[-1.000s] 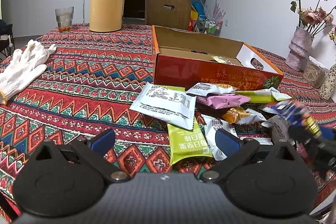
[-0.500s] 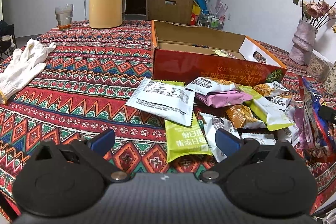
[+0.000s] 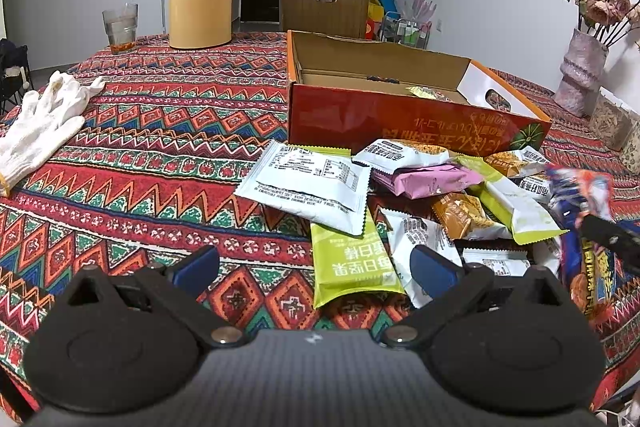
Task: Organize snacks
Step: 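Grasp the white printed packet with the left gripper while the right holds the bag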
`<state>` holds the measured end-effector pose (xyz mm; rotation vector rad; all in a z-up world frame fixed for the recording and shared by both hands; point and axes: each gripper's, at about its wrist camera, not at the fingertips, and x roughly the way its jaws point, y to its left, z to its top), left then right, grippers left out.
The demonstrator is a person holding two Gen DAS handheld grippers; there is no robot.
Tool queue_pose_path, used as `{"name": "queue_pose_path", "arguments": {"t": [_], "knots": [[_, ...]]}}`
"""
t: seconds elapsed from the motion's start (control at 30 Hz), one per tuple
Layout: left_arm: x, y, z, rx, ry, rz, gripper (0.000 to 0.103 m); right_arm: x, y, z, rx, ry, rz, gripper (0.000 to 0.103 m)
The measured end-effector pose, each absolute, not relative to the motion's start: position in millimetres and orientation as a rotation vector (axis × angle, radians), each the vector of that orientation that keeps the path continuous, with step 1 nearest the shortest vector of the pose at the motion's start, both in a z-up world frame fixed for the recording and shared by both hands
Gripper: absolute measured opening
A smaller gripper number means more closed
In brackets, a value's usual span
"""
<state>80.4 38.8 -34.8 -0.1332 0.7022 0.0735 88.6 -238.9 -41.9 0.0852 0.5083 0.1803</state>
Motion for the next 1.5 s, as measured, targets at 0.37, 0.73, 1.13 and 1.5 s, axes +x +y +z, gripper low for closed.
{"name": "queue_pose_path", "arguments": {"t": [0.37,0.73,1.13,1.5], "knots": [[84.5,43.2,-33.4,-0.132,0.698,0.082,0.103,92.2,-224.0,-52.8,0.038,0.522,0.207,0.054],[125.2,47.4,-16.6,-0.022,0.674,0.094,0.103,85.0,-245.2,-31.8,0.093,0.437,0.166,0.054],[164.0,50.7,-42.8,-0.033,0.776,0.045,0.103,90.0,-248.4,-33.7,0.099,0.444,0.144,0.054],[161.8,48.4,-42.5,-0.028,0.758,0.013,0.086,92.3,-245.3,-34.4,0.095,0.451,0.152,0.054]]}}
